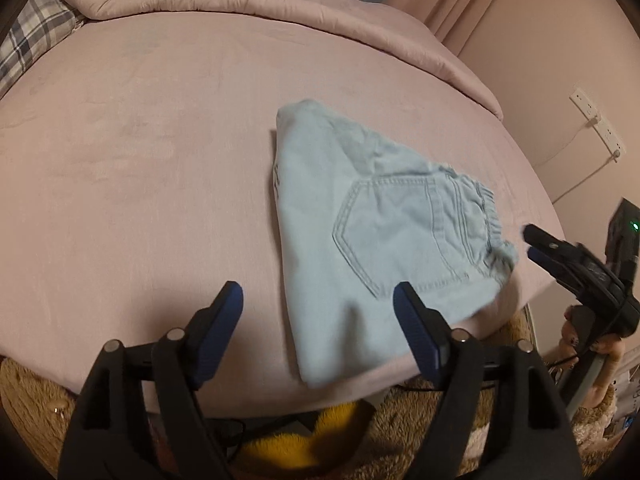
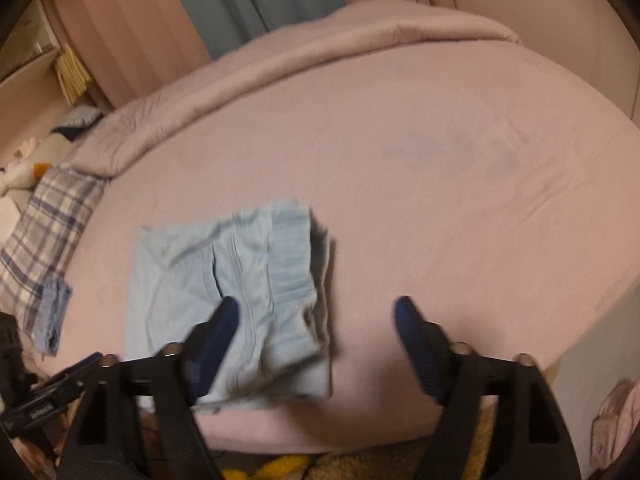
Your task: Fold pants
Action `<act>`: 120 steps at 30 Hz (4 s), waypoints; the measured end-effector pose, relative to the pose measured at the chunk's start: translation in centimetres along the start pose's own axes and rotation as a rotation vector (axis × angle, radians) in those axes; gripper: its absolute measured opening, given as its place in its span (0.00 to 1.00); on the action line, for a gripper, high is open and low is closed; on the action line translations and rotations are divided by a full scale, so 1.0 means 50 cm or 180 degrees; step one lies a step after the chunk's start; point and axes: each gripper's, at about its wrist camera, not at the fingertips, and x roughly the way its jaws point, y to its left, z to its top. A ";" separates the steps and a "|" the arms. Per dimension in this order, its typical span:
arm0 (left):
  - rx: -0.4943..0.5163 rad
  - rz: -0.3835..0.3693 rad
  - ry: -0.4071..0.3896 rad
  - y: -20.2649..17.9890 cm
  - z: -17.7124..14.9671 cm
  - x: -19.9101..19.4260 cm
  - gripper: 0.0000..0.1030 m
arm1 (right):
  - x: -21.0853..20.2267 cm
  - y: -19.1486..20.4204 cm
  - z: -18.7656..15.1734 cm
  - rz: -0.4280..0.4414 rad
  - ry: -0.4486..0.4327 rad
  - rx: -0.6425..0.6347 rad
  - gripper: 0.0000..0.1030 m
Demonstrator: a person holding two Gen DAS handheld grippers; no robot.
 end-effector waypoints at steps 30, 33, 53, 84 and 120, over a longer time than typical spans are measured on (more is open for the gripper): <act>-0.0089 -0.0364 0.0129 0.007 0.031 0.074 0.23 | 0.103 0.046 -0.018 0.0554 0.0389 -0.0039 0.33; -0.0037 -0.0477 0.0014 -0.002 0.040 0.034 0.23 | 0.080 0.079 -0.006 0.0438 0.0255 -0.0256 0.32; -0.0025 -0.0011 -0.0491 0.033 0.186 0.043 0.24 | 0.120 0.195 0.153 0.0400 -0.0146 -0.0835 0.31; -0.0015 0.0267 -0.0596 0.041 0.134 -0.027 0.91 | 0.119 0.169 0.118 -0.0144 -0.0038 -0.0603 0.81; -0.0013 0.0562 -0.0794 -0.004 0.027 -0.118 1.00 | -0.039 0.220 0.035 -0.0305 -0.0565 -0.0729 0.90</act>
